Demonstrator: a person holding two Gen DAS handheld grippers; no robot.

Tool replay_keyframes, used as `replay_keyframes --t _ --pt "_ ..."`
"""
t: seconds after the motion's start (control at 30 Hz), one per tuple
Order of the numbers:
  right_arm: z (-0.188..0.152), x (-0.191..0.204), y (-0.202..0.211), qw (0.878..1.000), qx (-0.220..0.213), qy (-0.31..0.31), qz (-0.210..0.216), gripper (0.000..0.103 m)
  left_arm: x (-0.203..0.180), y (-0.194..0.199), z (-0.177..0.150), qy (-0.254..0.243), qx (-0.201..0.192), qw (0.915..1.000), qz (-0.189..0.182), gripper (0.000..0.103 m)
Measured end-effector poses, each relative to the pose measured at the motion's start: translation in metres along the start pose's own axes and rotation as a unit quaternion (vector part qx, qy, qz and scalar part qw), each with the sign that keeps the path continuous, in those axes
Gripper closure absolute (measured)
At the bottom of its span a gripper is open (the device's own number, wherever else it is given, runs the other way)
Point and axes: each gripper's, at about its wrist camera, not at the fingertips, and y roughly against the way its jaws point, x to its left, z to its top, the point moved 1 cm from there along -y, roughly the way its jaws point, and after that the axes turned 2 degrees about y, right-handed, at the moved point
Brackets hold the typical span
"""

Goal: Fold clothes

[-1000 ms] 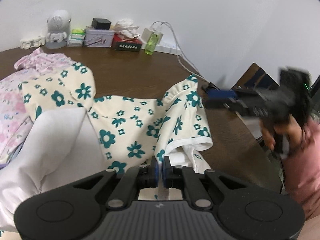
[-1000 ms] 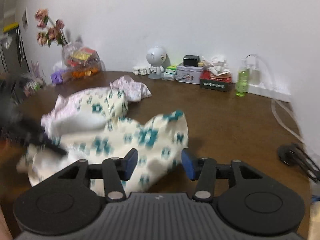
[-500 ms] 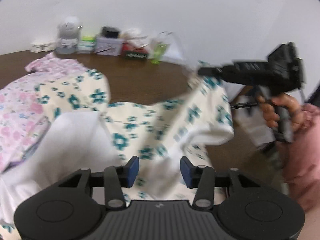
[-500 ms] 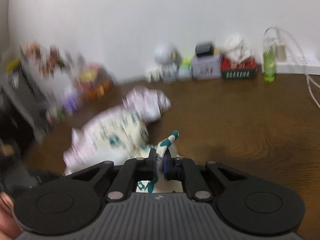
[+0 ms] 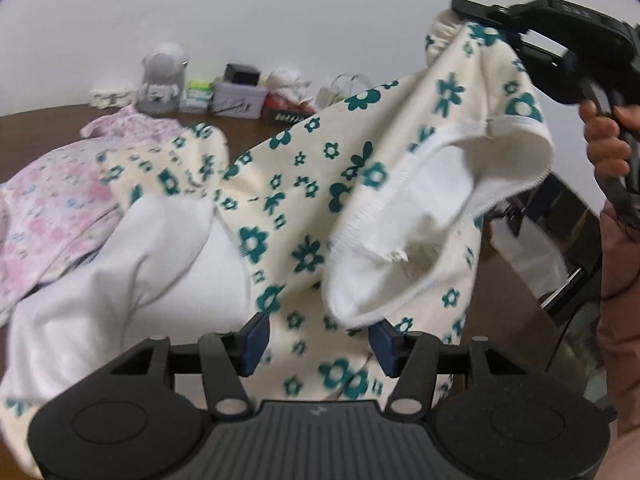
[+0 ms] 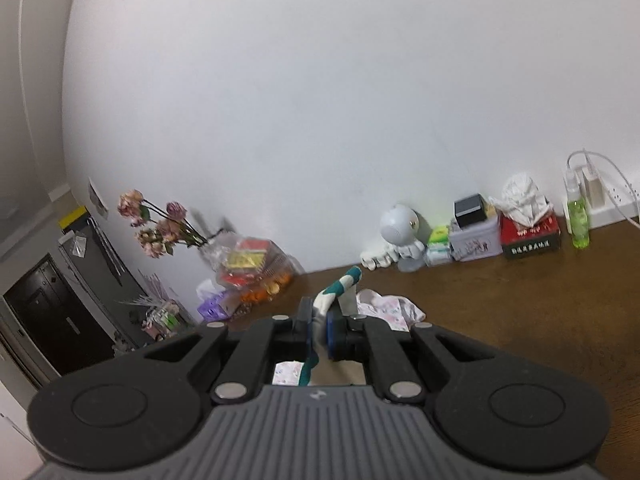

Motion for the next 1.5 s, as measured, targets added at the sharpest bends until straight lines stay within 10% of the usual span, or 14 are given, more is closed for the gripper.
replay_keyframes --t 0.1,0.13,0.17,0.23,0.43,0.57,0.73,1.0,1.3,1.5 --pt "0.004 0.007 0.013 1.000 -0.012 0.002 -0.001 0.097 0.000 -0.009 0.008 0.019 -0.023 0.9979 -0.057 0.051" --pt "0.005 0.009 0.018 1.000 -0.015 0.003 -0.003 0.097 -0.002 -0.011 0.011 0.023 -0.033 0.9962 -0.078 0.059" --pt "0.005 0.010 0.022 1.000 -0.018 0.003 -0.005 0.097 -0.005 -0.013 0.015 0.018 -0.043 0.9947 -0.092 0.090" --pt "0.008 0.011 0.031 1.000 -0.028 0.001 -0.011 0.097 -0.011 -0.013 0.024 0.008 -0.047 0.9937 -0.101 0.099" --pt "0.038 0.010 0.074 0.993 -0.086 0.005 -0.081 0.097 -0.047 0.046 0.104 -0.095 -0.139 0.9852 0.034 0.099" --pt "0.075 0.041 0.120 0.983 -0.152 0.031 -0.097 0.097 -0.103 0.130 0.177 -0.207 -0.244 0.9363 0.145 0.099" --pt "0.118 0.118 0.188 0.960 -0.251 0.095 -0.083 0.097 -0.188 0.222 0.216 -0.315 -0.335 0.8538 0.245 0.099" --pt "0.131 0.168 0.211 0.945 -0.267 0.148 -0.118 0.097 -0.209 0.240 0.211 -0.294 -0.293 0.8734 0.255 0.098" --pt "0.045 0.069 0.124 0.983 -0.067 0.100 -0.138 0.097 -0.090 0.095 0.107 -0.199 -0.082 0.9653 0.149 0.097" --pt "-0.032 0.014 0.096 0.992 0.028 0.046 -0.118 0.097 -0.025 0.035 0.014 -0.130 0.010 0.9898 0.058 0.089"
